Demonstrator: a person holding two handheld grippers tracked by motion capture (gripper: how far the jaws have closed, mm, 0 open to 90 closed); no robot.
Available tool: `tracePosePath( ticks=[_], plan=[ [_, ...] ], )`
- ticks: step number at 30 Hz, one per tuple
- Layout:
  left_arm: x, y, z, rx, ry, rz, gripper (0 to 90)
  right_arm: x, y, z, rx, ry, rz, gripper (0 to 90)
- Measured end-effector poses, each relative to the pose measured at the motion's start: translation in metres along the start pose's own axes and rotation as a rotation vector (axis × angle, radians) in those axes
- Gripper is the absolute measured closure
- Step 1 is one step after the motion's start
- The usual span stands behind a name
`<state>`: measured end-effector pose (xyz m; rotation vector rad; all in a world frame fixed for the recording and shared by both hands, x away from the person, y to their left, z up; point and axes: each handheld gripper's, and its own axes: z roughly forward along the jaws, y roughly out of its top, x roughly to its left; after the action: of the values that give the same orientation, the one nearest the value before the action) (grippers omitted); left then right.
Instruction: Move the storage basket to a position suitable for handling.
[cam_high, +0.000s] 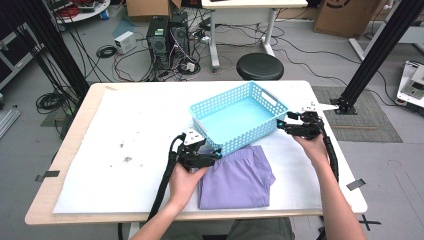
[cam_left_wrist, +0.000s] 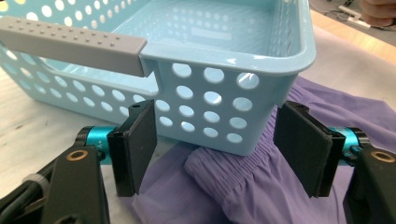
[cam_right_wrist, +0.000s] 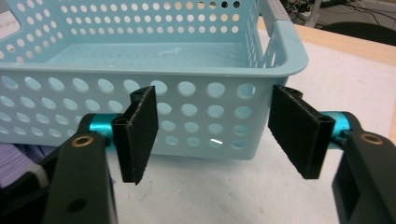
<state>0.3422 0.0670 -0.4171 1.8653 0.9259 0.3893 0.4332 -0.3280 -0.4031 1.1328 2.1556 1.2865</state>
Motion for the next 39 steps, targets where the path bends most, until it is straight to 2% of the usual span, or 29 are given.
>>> tracePosePath(
  ticks=[4,5,8,10,11,14,15,16,17,20,21,23,25,26,28,31,33,35,39],
  plan=[
    [-0.004,0.000,0.004,0.009,-0.007,0.009,30.4,-0.003,-0.002,0.000,0.003,0.009,-0.001,32.7],
    [-0.005,-0.001,0.004,0.013,-0.009,0.009,30.4,-0.002,-0.003,-0.002,-0.009,-0.009,-0.010,32.1],
    [-0.005,-0.001,0.005,0.010,-0.011,0.010,30.4,-0.003,-0.004,-0.001,-0.015,-0.021,-0.019,31.5],
    [-0.004,0.000,0.006,0.006,-0.001,0.014,30.4,-0.006,-0.003,0.004,0.003,-0.023,-0.024,31.3],
    [-0.003,0.000,0.007,0.005,0.006,0.013,30.4,-0.008,-0.002,0.008,0.023,-0.015,-0.018,28.1],
    [-0.001,0.001,0.009,0.004,-0.001,0.006,30.4,-0.015,-0.001,0.012,0.001,0.024,0.014,24.3],
    [0.000,0.001,0.009,0.008,0.003,0.009,30.4,-0.017,-0.001,0.013,0.004,0.041,0.019,25.8],
    [0.000,0.001,0.009,0.008,0.004,0.011,30.5,-0.017,0.000,0.013,0.008,0.060,0.024,31.5],
    [0.001,0.002,0.009,0.015,0.008,0.015,30.9,-0.017,0.000,0.012,0.003,0.081,0.004,34.5],
    [0.007,0.008,0.008,0.064,0.047,0.015,30.4,-0.008,0.000,0.010,0.022,0.066,-0.034,35.5],
    [0.011,0.010,0.006,0.056,0.062,0.000,27.7,-0.001,-0.001,0.008,0.032,0.074,-0.055,38.2],
    [0.021,0.011,0.001,0.029,0.077,-0.025,27.8,0.003,-0.001,0.008,0.032,0.080,-0.068,38.4],
    [0.032,0.011,-0.002,0.034,0.082,-0.051,27.6,0.016,-0.003,0.008,0.052,0.096,-0.110,38.4],
    [0.038,0.011,-0.004,0.032,0.085,-0.058,27.6,0.022,-0.003,0.008,0.067,0.098,-0.113,38.3],
    [0.048,0.011,-0.008,0.018,0.080,-0.054,28.8,0.026,-0.004,0.008,0.069,0.104,-0.127,38.1],
    [0.061,0.010,-0.012,0.000,0.109,-0.031,35.6,0.040,-0.009,0.008,0.054,0.127,-0.156,40.5],
    [0.071,0.007,-0.012,-0.003,0.085,-0.050,36.0,0.044,-0.010,0.008,0.054,0.129,-0.160,41.0],
    [0.075,0.004,-0.012,0.014,0.065,-0.067,35.8,0.048,-0.011,0.010,0.052,0.119,-0.186,40.6],
    [0.074,0.002,-0.011,0.031,0.072,-0.033,34.6,0.047,-0.014,0.014,0.081,0.100,-0.175,37.7]
  ],
)
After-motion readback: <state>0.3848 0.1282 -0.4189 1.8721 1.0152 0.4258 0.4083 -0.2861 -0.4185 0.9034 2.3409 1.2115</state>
